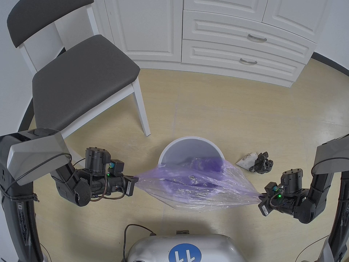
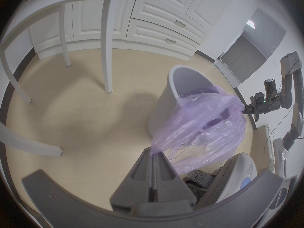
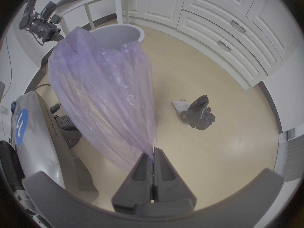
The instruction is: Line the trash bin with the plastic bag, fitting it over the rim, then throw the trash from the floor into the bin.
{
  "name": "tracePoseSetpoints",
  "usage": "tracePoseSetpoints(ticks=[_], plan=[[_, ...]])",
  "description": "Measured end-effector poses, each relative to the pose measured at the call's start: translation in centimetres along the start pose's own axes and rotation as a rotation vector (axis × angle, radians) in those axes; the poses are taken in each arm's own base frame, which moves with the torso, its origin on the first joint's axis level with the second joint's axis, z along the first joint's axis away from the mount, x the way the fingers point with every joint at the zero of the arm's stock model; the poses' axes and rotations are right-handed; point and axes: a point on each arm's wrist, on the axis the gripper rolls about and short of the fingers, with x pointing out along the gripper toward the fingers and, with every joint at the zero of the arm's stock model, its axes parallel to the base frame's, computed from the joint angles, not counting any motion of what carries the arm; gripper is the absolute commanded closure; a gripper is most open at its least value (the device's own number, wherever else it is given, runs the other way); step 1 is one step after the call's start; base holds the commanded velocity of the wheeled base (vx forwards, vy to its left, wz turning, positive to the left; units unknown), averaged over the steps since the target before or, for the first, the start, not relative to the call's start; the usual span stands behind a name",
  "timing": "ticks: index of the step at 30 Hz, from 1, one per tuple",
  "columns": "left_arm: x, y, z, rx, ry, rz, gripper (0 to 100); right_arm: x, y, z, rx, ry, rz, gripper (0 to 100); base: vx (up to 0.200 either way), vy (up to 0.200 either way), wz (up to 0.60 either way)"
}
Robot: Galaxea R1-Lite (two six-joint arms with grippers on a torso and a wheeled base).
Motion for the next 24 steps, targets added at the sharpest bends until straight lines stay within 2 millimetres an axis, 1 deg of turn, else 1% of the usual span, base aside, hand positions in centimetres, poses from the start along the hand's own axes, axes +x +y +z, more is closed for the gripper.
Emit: tracePoseSetpoints(ticks=[4, 7, 10, 13, 18, 19, 24], plan=[[-0.2, 1.0, -0.5, -0.001, 0.034, 0.018, 100, -0.1, -0.9, -0.7, -0.047, 0.022, -0.019, 100, 0.000, 0.000, 0.00], [-0.7, 1.6, -1.0, 0.024, 0.084, 0.012, 100, -0.6, -1.4, -1.2, -0.087, 0.035, -0.020, 100, 0.000, 0.000, 0.00], [-1.2, 1.9, -1.3, 0.048, 0.119, -0.015, 100, -1.1, -1.4, -1.5, -0.104, 0.046, -0.016, 100, 0.000, 0.000, 0.00], [-1.5, 2.1, -1.2, 0.052, 0.117, -0.017, 100, -1.3, -1.3, -1.6, -0.111, 0.046, -0.012, 100, 0.000, 0.000, 0.00], [-1.2, 2.0, -0.9, 0.043, 0.103, -0.009, 100, -0.7, -1.2, -1.3, -0.097, 0.037, -0.021, 100, 0.000, 0.000, 0.00], [-0.9, 1.8, -0.6, 0.022, 0.094, -0.006, 100, -0.3, -1.2, -1.1, -0.075, 0.033, -0.028, 100, 0.000, 0.000, 0.00], [0.1, 0.9, 0.5, -0.024, 0.009, 0.037, 100, 0.7, -1.4, -0.2, -0.011, -0.034, -0.066, 100, 0.000, 0.000, 0.00]])
